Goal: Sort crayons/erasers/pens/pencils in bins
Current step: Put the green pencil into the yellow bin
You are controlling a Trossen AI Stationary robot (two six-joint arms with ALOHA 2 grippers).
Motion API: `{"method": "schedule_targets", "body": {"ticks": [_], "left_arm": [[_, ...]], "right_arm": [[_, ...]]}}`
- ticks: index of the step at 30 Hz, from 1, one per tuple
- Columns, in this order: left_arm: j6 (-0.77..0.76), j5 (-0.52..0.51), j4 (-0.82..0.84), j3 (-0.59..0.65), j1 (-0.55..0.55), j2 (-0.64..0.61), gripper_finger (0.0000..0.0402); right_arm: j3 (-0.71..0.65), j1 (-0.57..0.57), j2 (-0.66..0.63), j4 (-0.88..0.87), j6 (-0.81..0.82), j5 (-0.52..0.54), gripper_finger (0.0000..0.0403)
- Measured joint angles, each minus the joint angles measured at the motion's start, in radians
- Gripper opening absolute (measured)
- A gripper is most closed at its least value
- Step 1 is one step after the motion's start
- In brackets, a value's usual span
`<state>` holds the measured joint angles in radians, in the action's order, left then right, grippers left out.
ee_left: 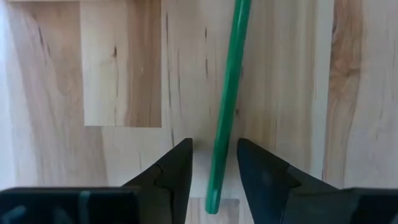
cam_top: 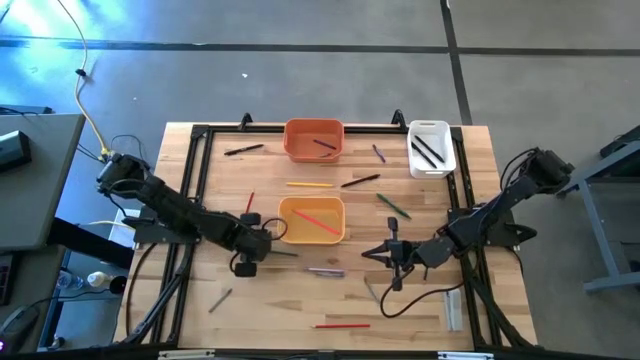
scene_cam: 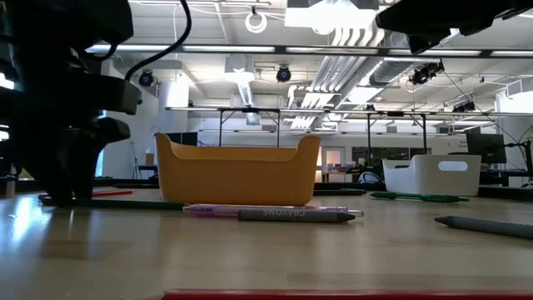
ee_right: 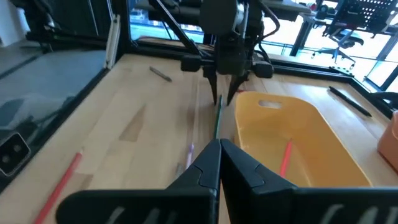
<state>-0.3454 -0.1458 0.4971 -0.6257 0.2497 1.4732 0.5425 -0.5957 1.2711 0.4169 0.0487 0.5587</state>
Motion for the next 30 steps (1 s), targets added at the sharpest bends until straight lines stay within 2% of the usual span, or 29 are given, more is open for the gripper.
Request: {"method": "schedule_targets", "body": {"ticks": [5,13,18,22,30], "left_arm": [[0.001,0.03,0.003,-0.002,-0.013,0.024,0.0101],[-0.025,0.028,0.006,-0.002,0.057,0.028,0.0011],[-0.05,-0.033,-0.026,0.005,0.126,0.03,0.0008],[-0.085,-0.043,-0.054,0.006,0.155,0.031,0.0003],[-0.096,-0.012,-0.157,0.008,0.183,0.037,0.0001]], "right_arm": [[-0.001,0.0,0.003,-0.001,-0.002,0.009,0.0],[-0.001,0.007,0.014,0.009,0.038,0.003,0.0],[-0.001,0.035,0.109,0.117,0.071,-0.029,0.0005],[0.024,0.056,0.205,0.173,0.078,-0.029,0.0037],[0.181,0.088,0.374,0.148,0.107,-0.059,0.0147]]}}
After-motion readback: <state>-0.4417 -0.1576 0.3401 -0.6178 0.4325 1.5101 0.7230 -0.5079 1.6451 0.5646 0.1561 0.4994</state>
